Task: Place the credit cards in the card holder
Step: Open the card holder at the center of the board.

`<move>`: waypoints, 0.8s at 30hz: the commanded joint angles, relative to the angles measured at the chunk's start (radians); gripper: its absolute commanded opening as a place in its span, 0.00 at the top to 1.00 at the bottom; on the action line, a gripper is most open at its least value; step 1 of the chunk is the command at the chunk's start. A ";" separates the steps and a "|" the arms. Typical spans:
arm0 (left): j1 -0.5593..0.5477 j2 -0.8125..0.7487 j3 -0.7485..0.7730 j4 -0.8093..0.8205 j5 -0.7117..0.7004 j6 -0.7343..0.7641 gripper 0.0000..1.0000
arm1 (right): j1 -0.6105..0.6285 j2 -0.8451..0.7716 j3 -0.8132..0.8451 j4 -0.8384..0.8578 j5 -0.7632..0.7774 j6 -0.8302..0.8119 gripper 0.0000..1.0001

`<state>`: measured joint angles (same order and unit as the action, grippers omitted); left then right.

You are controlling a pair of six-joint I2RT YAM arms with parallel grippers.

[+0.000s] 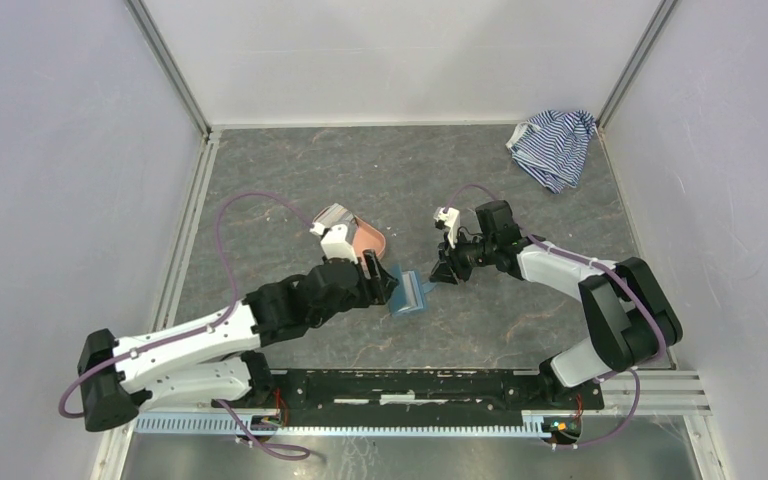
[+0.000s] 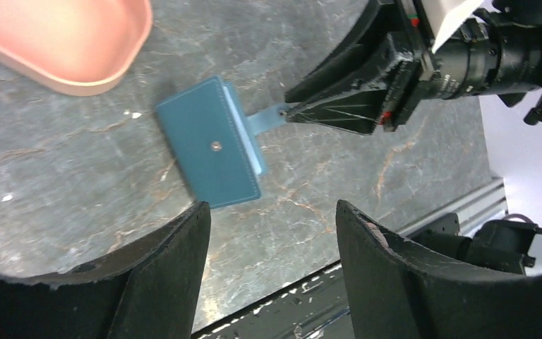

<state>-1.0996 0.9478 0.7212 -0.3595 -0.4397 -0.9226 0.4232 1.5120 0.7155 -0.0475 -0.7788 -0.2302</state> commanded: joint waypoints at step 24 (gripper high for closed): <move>-0.019 0.596 0.135 0.412 0.201 -0.075 0.48 | -0.004 0.077 0.027 -0.012 0.057 0.022 0.92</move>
<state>-1.1175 1.5043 0.8066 0.0349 -0.2077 -0.9192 0.4232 1.5738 0.7158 -0.0692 -0.7357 -0.2134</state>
